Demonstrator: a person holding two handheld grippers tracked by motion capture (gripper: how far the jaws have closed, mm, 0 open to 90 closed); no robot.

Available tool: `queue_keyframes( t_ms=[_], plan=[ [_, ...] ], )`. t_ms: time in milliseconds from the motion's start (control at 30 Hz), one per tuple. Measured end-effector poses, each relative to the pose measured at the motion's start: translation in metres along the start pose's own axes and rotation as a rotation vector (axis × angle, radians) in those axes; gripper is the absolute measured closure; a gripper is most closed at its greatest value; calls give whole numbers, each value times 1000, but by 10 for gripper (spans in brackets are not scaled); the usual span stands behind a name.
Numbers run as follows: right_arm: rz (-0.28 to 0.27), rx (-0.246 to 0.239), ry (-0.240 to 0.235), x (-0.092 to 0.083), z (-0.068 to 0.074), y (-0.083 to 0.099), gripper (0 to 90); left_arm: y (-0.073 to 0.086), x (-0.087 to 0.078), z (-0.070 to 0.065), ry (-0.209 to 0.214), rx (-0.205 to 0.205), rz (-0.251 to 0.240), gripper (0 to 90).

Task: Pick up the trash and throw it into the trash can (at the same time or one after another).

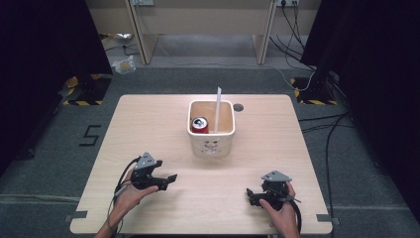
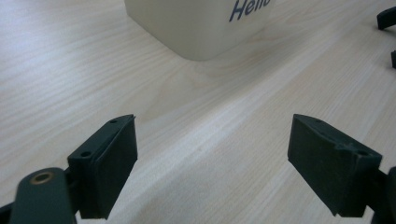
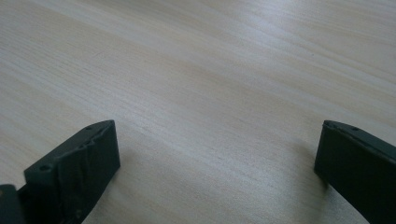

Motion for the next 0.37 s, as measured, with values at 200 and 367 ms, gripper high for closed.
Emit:
queue_keyframes(
  t_ms=[200,367],
  plan=[
    [0,0,0,0,0,0,2,14,2,-1,-5,6,26,154],
    [-1,-1,1,0,0,0,2,20,3,0,-20,21,49,154]
  ],
)
Point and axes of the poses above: each handheld gripper's, and its own axes: x roughly forward along the jaws, y roughly out of its underside, z roughly to its left, the point moved 6 cm from there along x, roughly forward along the jaws, and after that the axes turned 3 degrees about -y, right-handed, at the moved point
